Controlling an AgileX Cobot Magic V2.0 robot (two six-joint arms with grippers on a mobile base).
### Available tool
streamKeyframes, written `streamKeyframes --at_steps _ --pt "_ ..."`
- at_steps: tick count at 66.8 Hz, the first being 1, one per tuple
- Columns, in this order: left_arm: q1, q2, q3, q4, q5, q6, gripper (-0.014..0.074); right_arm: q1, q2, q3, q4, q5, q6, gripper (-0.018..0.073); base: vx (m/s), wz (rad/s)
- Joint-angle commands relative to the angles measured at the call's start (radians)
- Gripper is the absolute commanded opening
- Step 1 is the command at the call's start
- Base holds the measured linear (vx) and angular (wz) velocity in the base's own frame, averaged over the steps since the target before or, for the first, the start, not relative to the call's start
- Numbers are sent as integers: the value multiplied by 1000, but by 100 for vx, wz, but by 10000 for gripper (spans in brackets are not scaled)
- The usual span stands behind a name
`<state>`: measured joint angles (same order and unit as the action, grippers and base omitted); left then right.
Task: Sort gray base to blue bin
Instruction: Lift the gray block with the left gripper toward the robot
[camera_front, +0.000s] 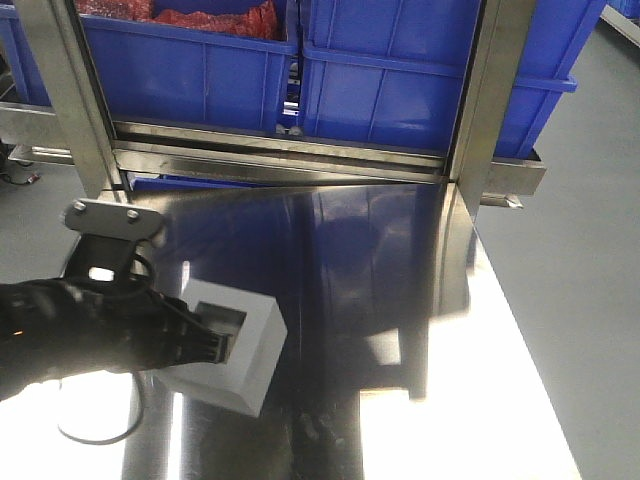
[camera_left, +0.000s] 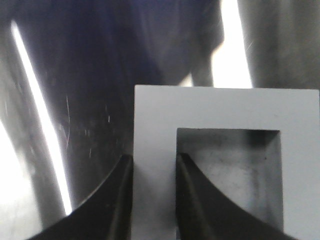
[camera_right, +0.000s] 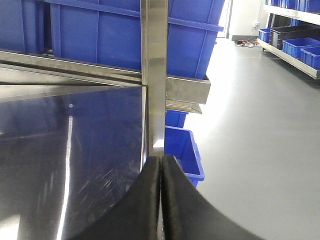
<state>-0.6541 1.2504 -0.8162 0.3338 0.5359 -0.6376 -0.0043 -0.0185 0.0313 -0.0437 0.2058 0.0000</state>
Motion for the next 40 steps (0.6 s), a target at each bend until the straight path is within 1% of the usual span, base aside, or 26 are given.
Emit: streamKeyframes --at_steps 1,12,20,25,35,40 --pt "-8 -123 31 40 -162 -4 -7 -1 -8 6 -9 -79 -12 -5 0 0" --pt "-8 -296 169 42 -353 -4 -7 -1 -8 6 -9 -79 -12 -5 0 0" --pt "-8 -429 267 68 -474 -4 -7 -1 -8 6 -9 -79 -12 -5 0 0" --pt "-8 -531 323 96 -509 -4 -7 -1 -8 6 -9 -80 -12 -5 0 0" --pt "-8 -688 407 172 -523 -4 -7 -1 -8 6 -9 -79 -12 -5 0 0" --pt "-8 -756 436 189 -525 -4 -7 -1 -8 6 -9 -79 -12 -5 0 0"
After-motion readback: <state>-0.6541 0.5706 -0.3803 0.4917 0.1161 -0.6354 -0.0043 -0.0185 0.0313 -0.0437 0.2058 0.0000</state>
